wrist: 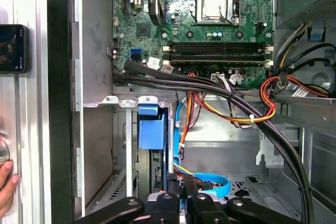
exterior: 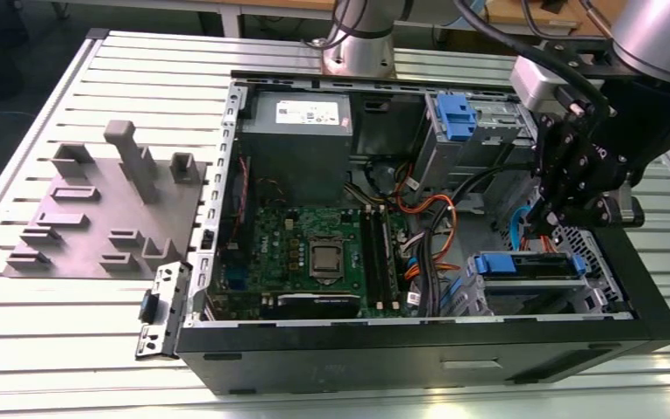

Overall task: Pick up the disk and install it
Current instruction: 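Insert the second disk wire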

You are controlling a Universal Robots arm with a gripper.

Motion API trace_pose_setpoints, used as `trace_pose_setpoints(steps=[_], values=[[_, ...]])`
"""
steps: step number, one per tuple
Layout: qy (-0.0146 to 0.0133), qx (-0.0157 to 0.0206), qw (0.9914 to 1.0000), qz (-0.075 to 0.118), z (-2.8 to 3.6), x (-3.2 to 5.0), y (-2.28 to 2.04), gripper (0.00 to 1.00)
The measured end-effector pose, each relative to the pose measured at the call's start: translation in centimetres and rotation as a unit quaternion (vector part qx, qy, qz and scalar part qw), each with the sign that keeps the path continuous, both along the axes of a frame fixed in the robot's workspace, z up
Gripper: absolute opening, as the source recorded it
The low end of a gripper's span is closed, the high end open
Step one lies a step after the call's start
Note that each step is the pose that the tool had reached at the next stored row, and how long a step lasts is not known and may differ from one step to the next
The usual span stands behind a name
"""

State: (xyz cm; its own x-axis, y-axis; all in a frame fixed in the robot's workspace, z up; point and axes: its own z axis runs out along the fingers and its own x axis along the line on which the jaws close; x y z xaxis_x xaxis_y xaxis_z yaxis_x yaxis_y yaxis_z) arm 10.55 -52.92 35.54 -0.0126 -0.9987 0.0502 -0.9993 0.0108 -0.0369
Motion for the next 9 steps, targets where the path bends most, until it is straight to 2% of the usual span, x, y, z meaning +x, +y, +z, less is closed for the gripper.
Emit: trace_pose_setpoints(steps=[3, 9], values=[[0.0000, 0.0002, 1.00000, 0.000, -0.03, -0.01, -0.06, 0.16], [-0.0005, 0.0016, 1.00000, 0.001, -0.09, -0.38, -0.81, 0.16]])
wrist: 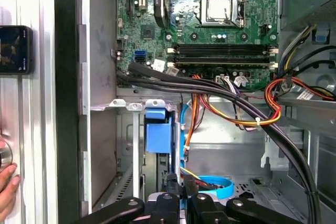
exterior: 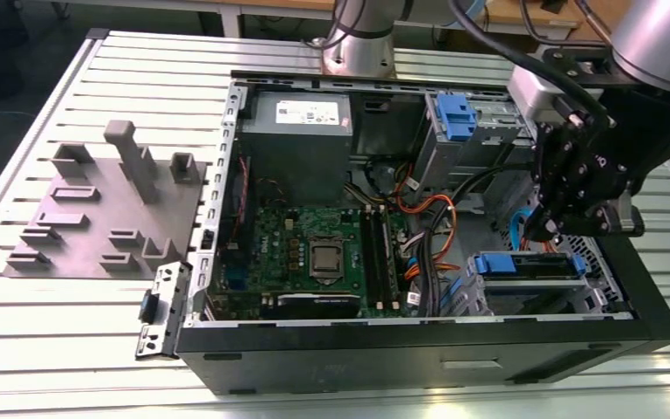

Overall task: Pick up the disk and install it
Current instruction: 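Insert the second disk wire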

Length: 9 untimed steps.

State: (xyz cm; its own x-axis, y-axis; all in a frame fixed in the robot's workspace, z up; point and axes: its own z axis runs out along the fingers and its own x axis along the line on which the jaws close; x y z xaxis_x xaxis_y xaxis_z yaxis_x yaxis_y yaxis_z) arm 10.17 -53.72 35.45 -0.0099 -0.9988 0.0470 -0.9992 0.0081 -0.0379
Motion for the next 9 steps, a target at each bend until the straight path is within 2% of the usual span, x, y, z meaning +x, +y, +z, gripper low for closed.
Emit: trace_pose_setpoints(steps=[2, 6, 8, 9], values=[[-0.0001, 0.0032, 0.99999, 0.000, -0.06, -0.08, -0.17, 0.16], [-0.0012, 0.0184, 0.99983, 0.000, -0.24, -0.18, -0.79, 0.16], [-0.0022, 0.0226, 0.99974, 0.000, -0.36, -0.21, -1.05, 0.16], [-0.0028, 0.0234, 0.99972, 0.000, -0.44, -0.24, -1.12, 0.16]])
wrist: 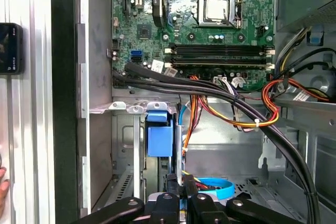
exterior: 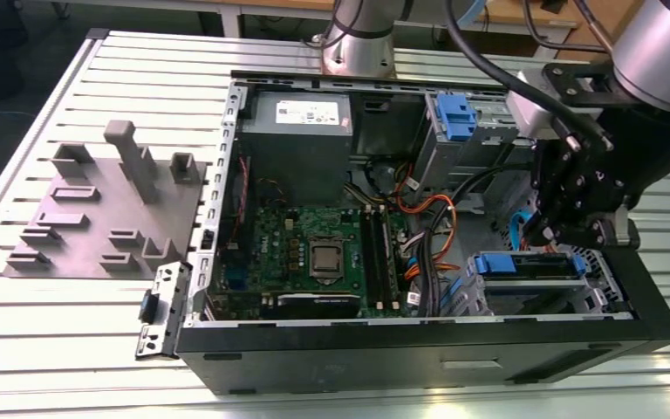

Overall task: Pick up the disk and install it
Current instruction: 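Insert the second disk wire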

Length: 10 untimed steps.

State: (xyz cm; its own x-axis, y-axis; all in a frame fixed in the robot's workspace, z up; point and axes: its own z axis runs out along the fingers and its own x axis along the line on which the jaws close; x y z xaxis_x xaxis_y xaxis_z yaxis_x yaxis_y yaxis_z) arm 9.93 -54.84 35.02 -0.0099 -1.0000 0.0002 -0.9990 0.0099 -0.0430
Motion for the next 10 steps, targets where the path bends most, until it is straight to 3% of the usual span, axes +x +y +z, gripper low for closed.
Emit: trace_pose_setpoints(steps=[2, 10], values=[[-0.0011, 0.0014, 1.00000, 0.000, -0.16, -0.02, -0.05, 0.16], [-0.0013, 0.0028, 1.00000, 0.000, -0.26, -0.03, -0.05, 0.16]])
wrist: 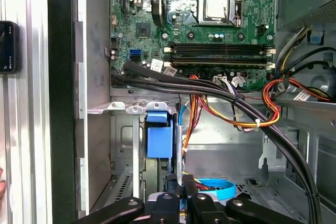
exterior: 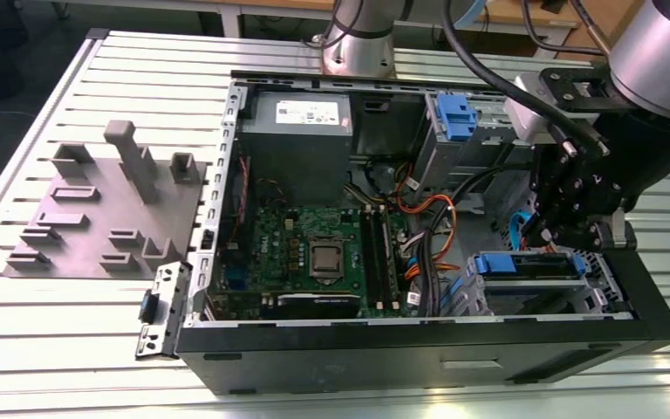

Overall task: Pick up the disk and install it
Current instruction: 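Insert the second disk wire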

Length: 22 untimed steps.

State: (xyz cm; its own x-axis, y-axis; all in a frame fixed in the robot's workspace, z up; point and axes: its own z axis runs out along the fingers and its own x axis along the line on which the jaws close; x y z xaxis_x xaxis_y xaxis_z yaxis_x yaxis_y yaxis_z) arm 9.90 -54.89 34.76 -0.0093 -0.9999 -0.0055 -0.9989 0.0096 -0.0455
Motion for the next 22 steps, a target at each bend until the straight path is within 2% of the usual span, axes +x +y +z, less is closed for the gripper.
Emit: trace_pose_setpoints(steps=[1, 2, 4, 5, 22], values=[[0.0000, 0.0009, 1.00000, 0.000, -0.01, 0.00, -0.02, 0.16], [0.0000, 0.0086, 0.99996, 0.000, -0.01, -0.01, -0.12, 0.16], [0.0000, 0.0194, 0.99981, 0.000, -0.03, -0.01, -0.31, 0.16], [0.0000, 0.0212, 0.99978, 0.000, -0.04, -0.01, -0.40, 0.16], [0.0000, 0.0227, 0.99974, 0.000, -0.60, -0.01, -1.70, 0.16]])
